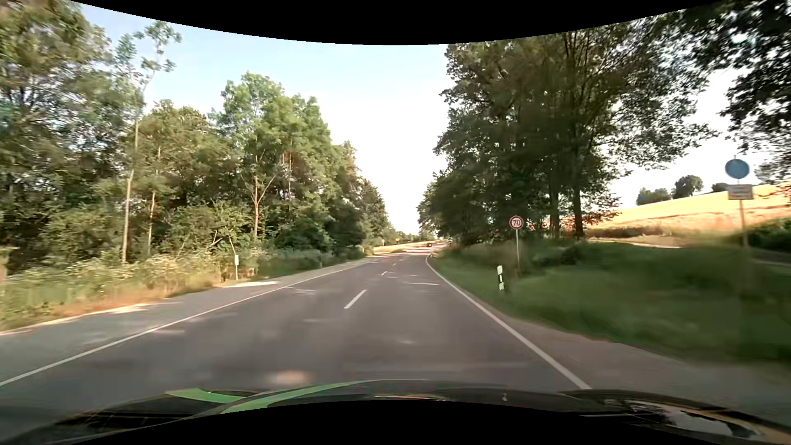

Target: Follow the waypoints while adhering to traffic rules and regulations

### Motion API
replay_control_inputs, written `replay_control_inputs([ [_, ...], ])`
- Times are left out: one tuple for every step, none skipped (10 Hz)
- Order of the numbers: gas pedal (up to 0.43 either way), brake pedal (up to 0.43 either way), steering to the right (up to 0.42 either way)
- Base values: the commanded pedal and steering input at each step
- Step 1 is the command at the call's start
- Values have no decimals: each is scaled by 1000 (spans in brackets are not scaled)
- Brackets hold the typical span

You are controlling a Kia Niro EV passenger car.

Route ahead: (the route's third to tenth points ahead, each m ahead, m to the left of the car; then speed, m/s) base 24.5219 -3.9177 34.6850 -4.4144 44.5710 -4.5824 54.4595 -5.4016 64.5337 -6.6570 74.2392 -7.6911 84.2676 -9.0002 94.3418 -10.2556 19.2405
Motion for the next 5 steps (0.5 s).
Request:
replay_control_inputs([
  [0,213,11],
  [0,213,11],
  [0,189,11],
  [0,122,11],
  [0,67,11],
])
